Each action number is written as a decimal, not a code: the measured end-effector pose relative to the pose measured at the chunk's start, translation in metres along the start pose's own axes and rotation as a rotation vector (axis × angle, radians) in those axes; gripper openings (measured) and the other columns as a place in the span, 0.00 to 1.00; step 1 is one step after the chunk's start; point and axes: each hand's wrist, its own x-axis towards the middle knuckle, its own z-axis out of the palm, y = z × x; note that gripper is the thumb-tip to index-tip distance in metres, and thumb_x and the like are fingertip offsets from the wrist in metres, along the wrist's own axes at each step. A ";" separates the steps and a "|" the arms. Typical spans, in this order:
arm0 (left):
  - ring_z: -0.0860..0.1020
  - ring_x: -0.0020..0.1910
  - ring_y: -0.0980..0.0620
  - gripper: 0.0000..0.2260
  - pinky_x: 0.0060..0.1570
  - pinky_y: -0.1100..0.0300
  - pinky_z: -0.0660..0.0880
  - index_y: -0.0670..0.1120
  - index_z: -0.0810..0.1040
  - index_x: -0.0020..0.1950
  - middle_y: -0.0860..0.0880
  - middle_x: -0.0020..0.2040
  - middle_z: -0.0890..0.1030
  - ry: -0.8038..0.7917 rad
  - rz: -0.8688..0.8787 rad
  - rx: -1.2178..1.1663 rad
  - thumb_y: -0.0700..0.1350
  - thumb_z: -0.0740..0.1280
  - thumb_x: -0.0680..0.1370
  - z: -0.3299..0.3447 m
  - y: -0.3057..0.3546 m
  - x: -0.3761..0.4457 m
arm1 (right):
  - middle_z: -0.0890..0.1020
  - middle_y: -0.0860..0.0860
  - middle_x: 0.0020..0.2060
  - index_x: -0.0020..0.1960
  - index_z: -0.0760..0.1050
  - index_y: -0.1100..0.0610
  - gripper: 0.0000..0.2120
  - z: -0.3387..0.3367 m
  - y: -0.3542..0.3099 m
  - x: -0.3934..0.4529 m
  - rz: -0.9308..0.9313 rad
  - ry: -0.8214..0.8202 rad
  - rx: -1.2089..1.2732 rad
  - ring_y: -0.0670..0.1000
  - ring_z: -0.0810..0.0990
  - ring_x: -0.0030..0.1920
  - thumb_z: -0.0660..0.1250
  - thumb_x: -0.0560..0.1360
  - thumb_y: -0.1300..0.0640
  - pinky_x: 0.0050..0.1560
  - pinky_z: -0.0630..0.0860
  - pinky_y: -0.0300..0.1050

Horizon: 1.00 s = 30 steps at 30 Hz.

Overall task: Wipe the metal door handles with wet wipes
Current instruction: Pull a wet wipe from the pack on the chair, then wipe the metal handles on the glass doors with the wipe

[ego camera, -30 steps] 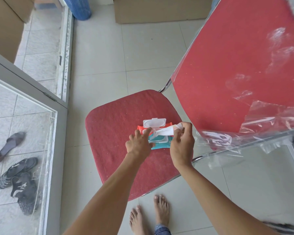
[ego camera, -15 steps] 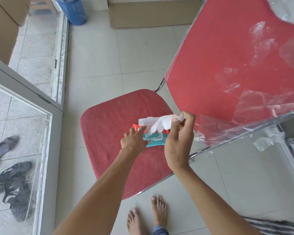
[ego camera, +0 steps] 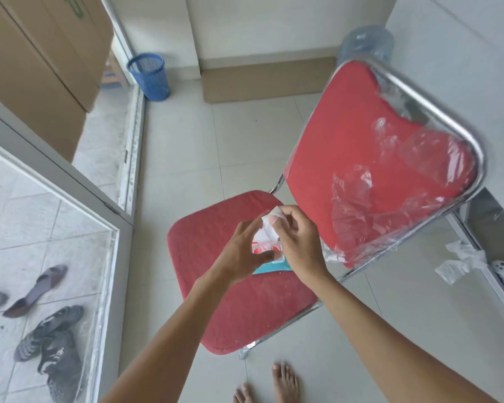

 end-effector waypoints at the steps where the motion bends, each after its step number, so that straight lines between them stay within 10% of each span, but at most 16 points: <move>1: 0.70 0.62 0.57 0.30 0.62 0.59 0.70 0.55 0.66 0.74 0.55 0.64 0.69 0.034 0.032 -0.017 0.50 0.74 0.74 -0.012 0.014 -0.005 | 0.83 0.46 0.41 0.47 0.77 0.47 0.03 -0.001 -0.015 0.003 0.000 -0.031 0.004 0.47 0.82 0.44 0.67 0.76 0.54 0.44 0.78 0.46; 7: 0.80 0.47 0.58 0.14 0.46 0.64 0.74 0.52 0.80 0.53 0.55 0.51 0.82 0.117 0.070 -0.126 0.57 0.73 0.73 -0.084 0.097 -0.034 | 0.78 0.47 0.35 0.48 0.76 0.57 0.05 -0.020 -0.109 0.023 -0.047 -0.044 0.014 0.50 0.79 0.36 0.68 0.79 0.56 0.36 0.75 0.46; 12: 0.70 0.28 0.61 0.15 0.30 0.67 0.64 0.44 0.79 0.42 0.56 0.31 0.75 0.255 0.159 -0.116 0.55 0.68 0.78 -0.142 0.166 -0.076 | 0.80 0.54 0.38 0.46 0.76 0.62 0.11 -0.030 -0.202 0.016 -0.046 -0.059 0.080 0.50 0.79 0.37 0.66 0.80 0.54 0.38 0.78 0.49; 21: 0.71 0.30 0.57 0.13 0.32 0.65 0.66 0.44 0.78 0.42 0.52 0.32 0.76 0.347 0.244 -0.179 0.53 0.72 0.75 -0.189 0.235 -0.159 | 0.84 0.51 0.43 0.59 0.76 0.54 0.29 -0.035 -0.310 -0.046 0.100 -0.327 0.299 0.52 0.84 0.45 0.64 0.70 0.33 0.43 0.78 0.45; 30: 0.77 0.35 0.51 0.07 0.40 0.57 0.75 0.43 0.82 0.46 0.47 0.36 0.81 0.362 0.136 -0.271 0.43 0.66 0.80 -0.206 0.243 -0.281 | 0.85 0.54 0.54 0.61 0.77 0.53 0.24 -0.020 -0.354 -0.149 0.039 -0.683 0.304 0.54 0.84 0.56 0.74 0.69 0.43 0.61 0.77 0.53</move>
